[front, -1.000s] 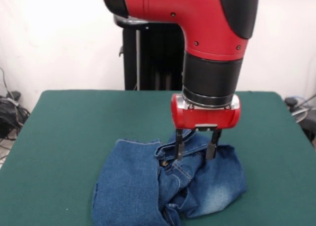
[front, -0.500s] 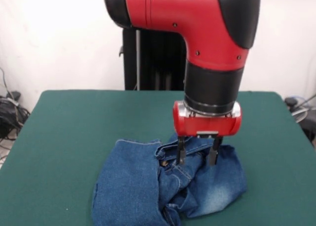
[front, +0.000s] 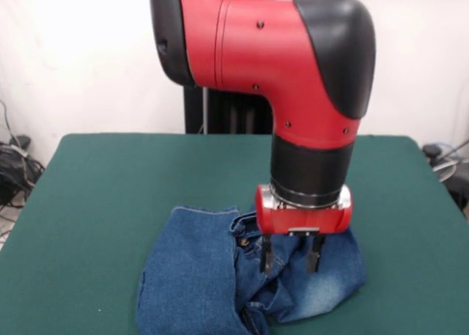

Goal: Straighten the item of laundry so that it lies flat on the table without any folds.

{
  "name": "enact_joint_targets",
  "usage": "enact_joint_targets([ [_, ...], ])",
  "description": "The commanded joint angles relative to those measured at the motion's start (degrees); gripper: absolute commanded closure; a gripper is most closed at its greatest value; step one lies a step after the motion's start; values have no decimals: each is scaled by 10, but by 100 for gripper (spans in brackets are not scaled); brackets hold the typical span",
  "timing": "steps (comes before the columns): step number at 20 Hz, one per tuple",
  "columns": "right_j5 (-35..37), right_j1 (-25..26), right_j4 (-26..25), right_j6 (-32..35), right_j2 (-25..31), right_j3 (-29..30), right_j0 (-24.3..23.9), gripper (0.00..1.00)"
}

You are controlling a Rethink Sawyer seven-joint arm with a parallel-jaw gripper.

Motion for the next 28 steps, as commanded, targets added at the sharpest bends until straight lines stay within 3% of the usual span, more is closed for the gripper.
enact_joint_targets([
  [1,-42,24,20,141,3,28,-13,0],
  [7,-58,2,8,127,-2,66,-24,0],
  [13,-40,0,-3,89,0,54,-51,0],
  [16,-20,17,-8,70,1,20,-67,0],
  [23,-57,21,-19,75,8,51,-73,0],
  [28,-37,11,-15,80,5,43,-68,0],
])
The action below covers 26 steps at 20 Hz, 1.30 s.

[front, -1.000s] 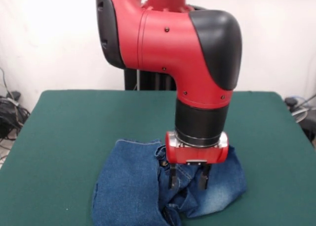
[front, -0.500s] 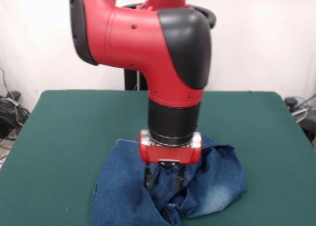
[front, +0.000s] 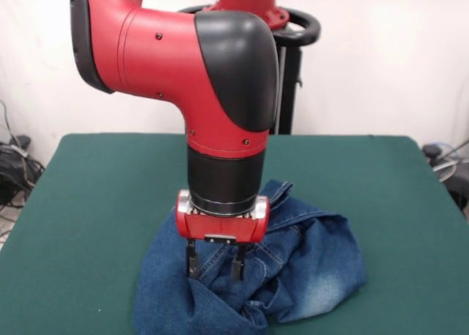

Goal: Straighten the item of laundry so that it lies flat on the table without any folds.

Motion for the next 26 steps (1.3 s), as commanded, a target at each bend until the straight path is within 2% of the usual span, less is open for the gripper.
enact_joint_targets([
  [1,-2,2,-14,82,4,33,6,0],
  [9,25,5,-7,93,-5,5,18,0],
  [13,26,-9,-6,89,-3,24,13,0],
  [19,42,-71,3,99,-3,91,20,0],
  [26,36,-88,9,115,0,124,32,0],
])
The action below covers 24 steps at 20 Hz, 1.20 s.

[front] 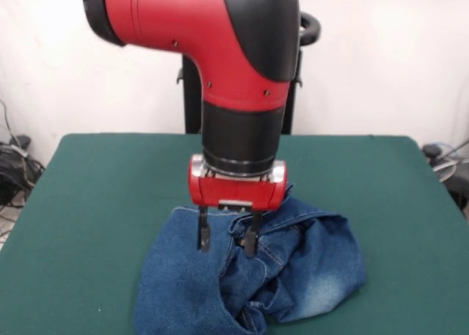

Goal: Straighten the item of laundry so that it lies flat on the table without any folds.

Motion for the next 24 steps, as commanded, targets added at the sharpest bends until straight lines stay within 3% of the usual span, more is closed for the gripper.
enact_joint_targets([
  [1,36,-29,11,118,1,91,19,0],
  [12,43,-33,15,122,-1,89,27,0],
  [24,0,-14,10,126,6,133,25,0],
])
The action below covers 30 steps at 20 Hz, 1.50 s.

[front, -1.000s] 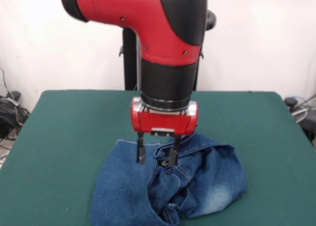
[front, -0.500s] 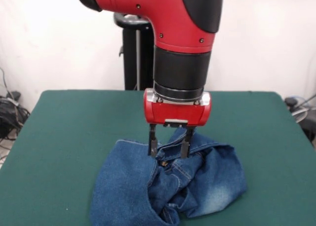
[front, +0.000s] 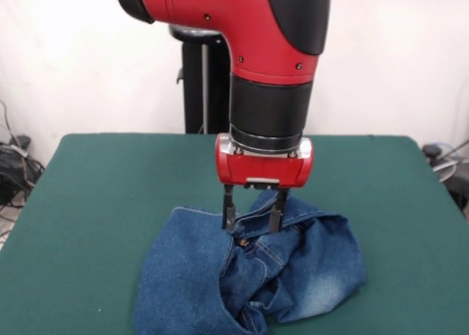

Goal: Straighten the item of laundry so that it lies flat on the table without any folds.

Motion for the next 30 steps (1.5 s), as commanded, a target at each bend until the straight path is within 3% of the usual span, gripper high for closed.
enact_joint_targets([
  [1,-2,17,11,125,9,95,6,0],
  [10,6,27,12,106,15,80,-11,0],
  [22,-9,126,20,99,31,-36,-21,0],
  [30,1,119,25,105,31,-45,-19,0],
])
